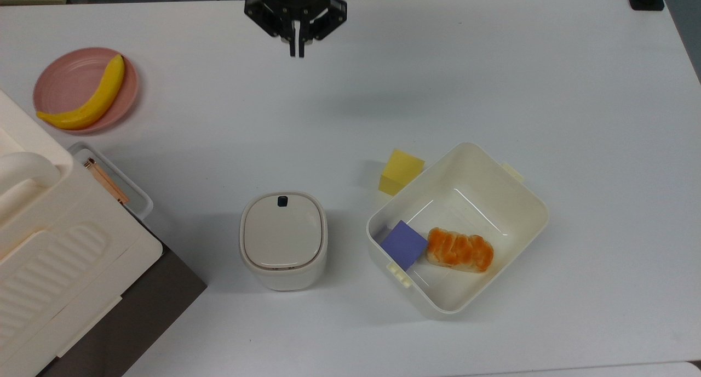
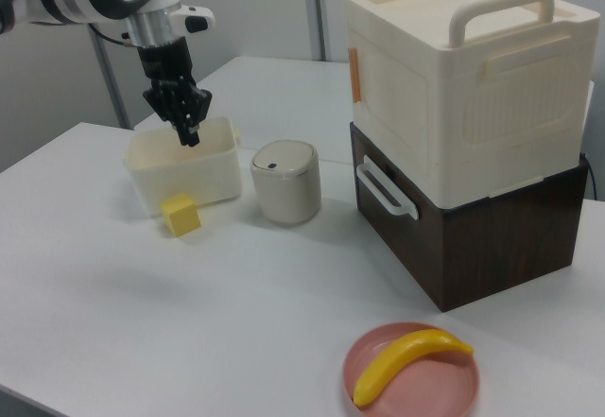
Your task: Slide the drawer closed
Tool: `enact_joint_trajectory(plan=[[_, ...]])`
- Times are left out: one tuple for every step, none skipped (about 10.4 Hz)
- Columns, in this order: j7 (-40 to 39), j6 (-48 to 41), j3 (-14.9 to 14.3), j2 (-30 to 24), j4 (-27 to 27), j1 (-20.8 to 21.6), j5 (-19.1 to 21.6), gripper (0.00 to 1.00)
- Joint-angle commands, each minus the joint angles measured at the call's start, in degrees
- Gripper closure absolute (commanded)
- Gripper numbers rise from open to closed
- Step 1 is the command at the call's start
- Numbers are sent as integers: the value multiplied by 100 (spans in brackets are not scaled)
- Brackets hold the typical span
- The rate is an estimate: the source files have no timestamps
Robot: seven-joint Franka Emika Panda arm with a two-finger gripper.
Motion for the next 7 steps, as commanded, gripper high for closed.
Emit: enact_joint_trajectory(plan=[[45,-314,-70,-407,-208,55,14,2],[46,-323,-70,-408,-199,55,5,0],[46,-315,-70,-408,-182,55,5,0],[46,-306,-61,-408,-190,73,-39,0],[46,-306,-61,-399,-199,99,-74,0],[46,-297,-61,-399,-199,91,-83,0],[46,-297,-70,-399,-199,91,-83,0]])
